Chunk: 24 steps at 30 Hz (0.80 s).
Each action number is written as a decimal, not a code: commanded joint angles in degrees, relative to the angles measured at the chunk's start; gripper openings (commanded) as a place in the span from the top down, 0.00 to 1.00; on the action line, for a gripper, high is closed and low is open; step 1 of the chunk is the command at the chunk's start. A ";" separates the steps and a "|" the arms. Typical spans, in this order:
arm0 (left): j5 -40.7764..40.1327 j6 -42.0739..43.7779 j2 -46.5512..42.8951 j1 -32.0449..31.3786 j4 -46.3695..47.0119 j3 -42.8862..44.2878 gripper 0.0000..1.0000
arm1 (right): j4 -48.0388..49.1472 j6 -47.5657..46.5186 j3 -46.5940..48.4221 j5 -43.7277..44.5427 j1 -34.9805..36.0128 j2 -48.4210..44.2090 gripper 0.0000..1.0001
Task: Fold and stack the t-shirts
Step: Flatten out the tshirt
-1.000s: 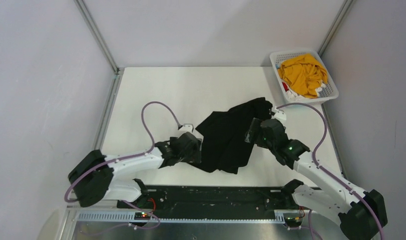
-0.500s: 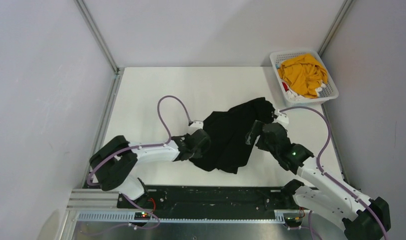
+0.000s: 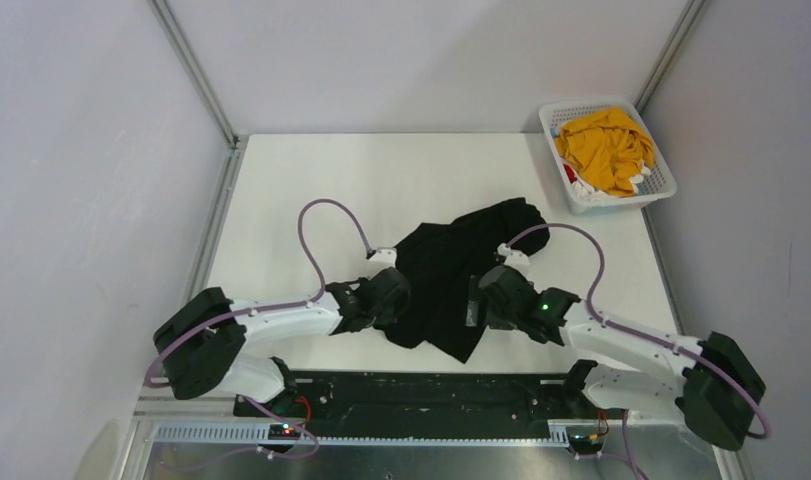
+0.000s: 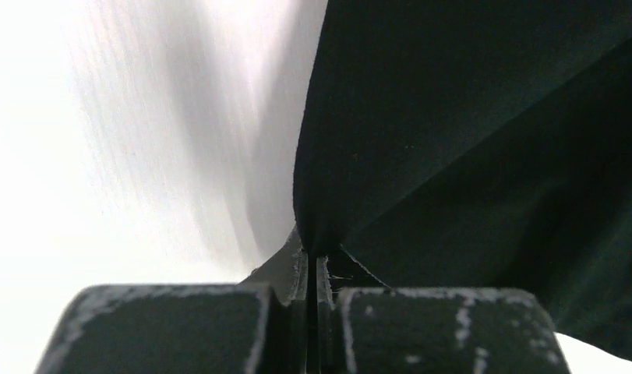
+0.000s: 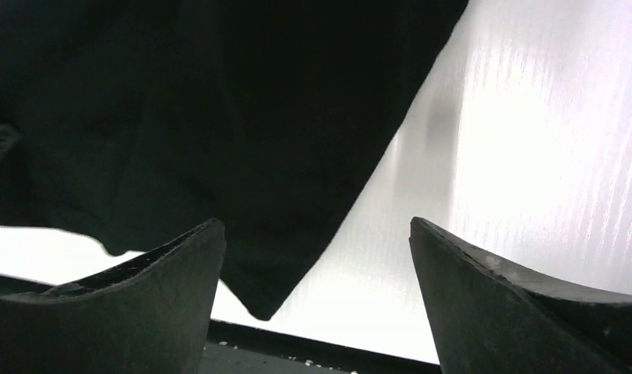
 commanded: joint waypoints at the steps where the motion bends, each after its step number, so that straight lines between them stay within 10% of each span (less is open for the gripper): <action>1: -1.40 -1.69 -1.97 -0.61 0.20 -0.31 1.00 | 1.39 4.99 -0.30 2.94 0.96 4.34 0.10; 22: -0.56 -4.43 -2.40 -0.79 2.46 -2.18 1.00 | 11.51 8.67 -0.98 1.94 1.00 16.45 0.65; 24: -0.76 -4.70 -2.90 -0.72 2.71 -2.55 1.00 | 12.01 8.65 -0.98 2.27 0.98 17.12 0.83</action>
